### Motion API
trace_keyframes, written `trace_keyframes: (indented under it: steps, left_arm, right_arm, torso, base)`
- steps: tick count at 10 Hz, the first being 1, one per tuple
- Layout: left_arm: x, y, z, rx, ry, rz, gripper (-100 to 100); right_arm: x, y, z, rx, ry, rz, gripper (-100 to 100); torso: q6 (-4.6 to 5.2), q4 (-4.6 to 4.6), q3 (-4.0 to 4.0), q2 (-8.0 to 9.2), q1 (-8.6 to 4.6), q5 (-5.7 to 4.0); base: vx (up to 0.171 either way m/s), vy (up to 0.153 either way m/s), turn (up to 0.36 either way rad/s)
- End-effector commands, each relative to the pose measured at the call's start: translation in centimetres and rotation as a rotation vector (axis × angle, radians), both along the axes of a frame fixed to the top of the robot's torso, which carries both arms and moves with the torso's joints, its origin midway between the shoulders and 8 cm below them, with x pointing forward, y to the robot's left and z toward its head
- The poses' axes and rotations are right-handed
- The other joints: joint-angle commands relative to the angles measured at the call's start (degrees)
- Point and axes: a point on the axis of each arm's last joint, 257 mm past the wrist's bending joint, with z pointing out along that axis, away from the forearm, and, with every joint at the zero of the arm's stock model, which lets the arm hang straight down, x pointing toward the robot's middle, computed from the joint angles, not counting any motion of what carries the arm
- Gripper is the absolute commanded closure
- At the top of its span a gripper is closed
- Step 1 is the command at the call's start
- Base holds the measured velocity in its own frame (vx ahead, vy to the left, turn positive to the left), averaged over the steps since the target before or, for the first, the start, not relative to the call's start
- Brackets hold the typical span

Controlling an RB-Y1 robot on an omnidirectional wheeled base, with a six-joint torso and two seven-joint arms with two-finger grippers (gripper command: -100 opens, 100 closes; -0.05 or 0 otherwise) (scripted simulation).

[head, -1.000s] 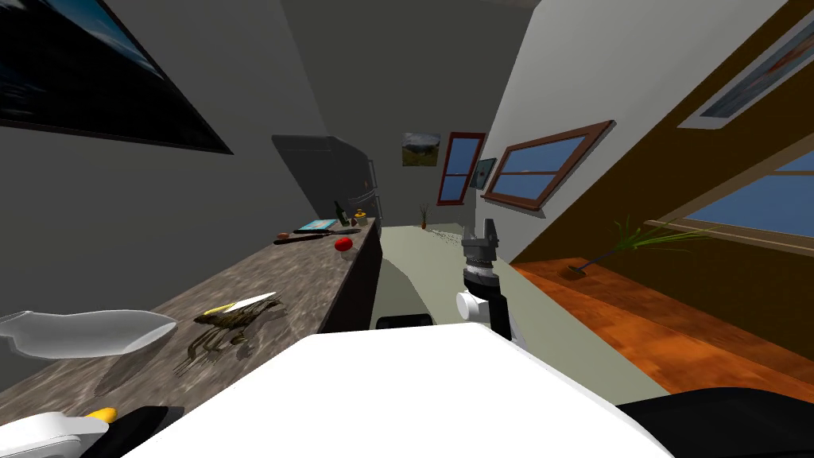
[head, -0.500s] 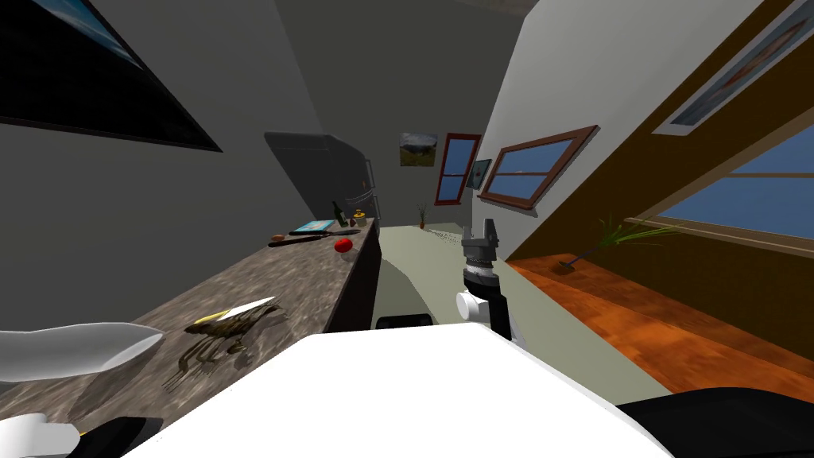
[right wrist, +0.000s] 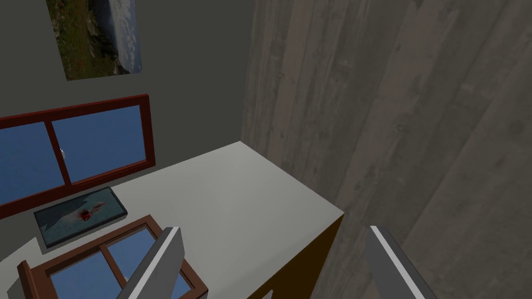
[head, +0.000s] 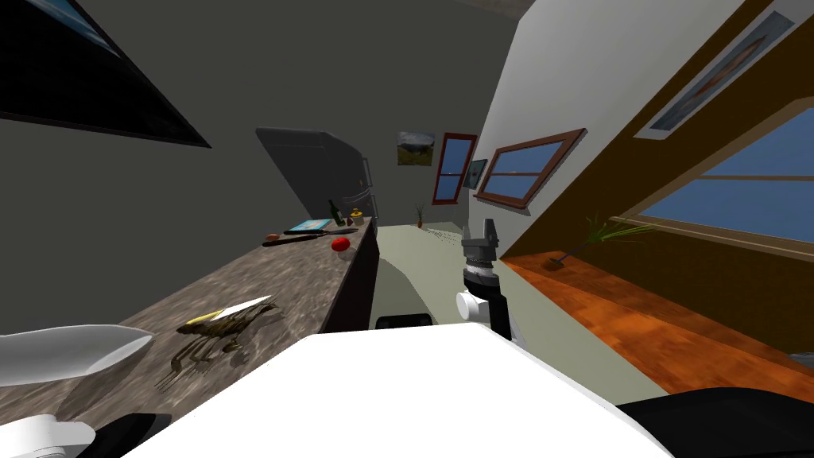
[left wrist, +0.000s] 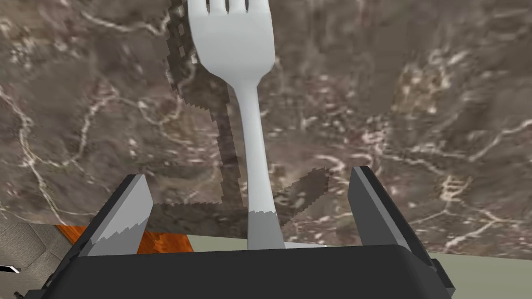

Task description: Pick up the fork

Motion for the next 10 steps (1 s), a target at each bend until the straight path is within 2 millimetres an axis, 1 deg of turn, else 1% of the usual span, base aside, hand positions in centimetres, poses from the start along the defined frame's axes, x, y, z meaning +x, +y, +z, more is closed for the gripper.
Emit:
trace_keyframes:
  steps: [1,2,6,7,8,9,10]
  left_arm:
    - [0.0,0.0,0.0,0.0,0.0,0.0,-100]
    - [0.0,0.0,-0.1,0.001,0.001,0.0,100]
    - [0.0,0.0,-0.1,0.0,0.0,0.002,100]
    - [0.0,0.0,-0.1,0.0,0.001,0.002,0]
    - [-0.2,-0.4,0.8,-0.002,0.007,-0.008,100]
    - [-0.2,-0.7,1.2,-0.003,0.01,-0.012,100]
    - [-0.2,-0.7,1.2,-0.003,0.01,-0.012,100]
  right_arm:
    - [0.0,0.0,0.0,0.0,0.0,0.0,0]
    - [0.0,0.0,0.0,0.0,0.0,0.0,0]
    - [0.0,0.0,0.0,0.0,0.0,0.0,0]
    - [0.0,0.0,0.0,0.0,0.0,0.0,0]
    - [0.0,0.0,0.0,0.0,0.0,0.0,0]
    - [0.0,0.0,0.0,0.0,0.0,0.0,0]
    - [0.0,0.0,0.0,0.0,0.0,0.0,0]
  torso:
    - [0.0,0.0,0.0,0.0,0.0,0.0]
    - [-0.01,-0.02,-0.05,-0.09,0.08,0.0]
    - [0.03,-0.06,-0.13,-0.22,0.17,0.04]
    - [0.03,-0.06,-0.13,-0.22,0.17,0.04]
    - [0.03,-0.06,-0.13,-0.22,0.17,0.04]
    - [0.01,-0.09,-0.21,-0.37,0.24,0.01]
    - [0.04,-0.11,-0.29,-0.5,0.36,0.05]
  base:
    - [-0.023,-0.018,-0.007]
    - [0.0,0.0,0.0]
    - [0.0,0.0,0.0]
    - [0.0,0.0,0.0]
    - [0.054,0.033,0.078]
    - [0.081,0.065,0.075]
    - [0.051,0.05,0.012]
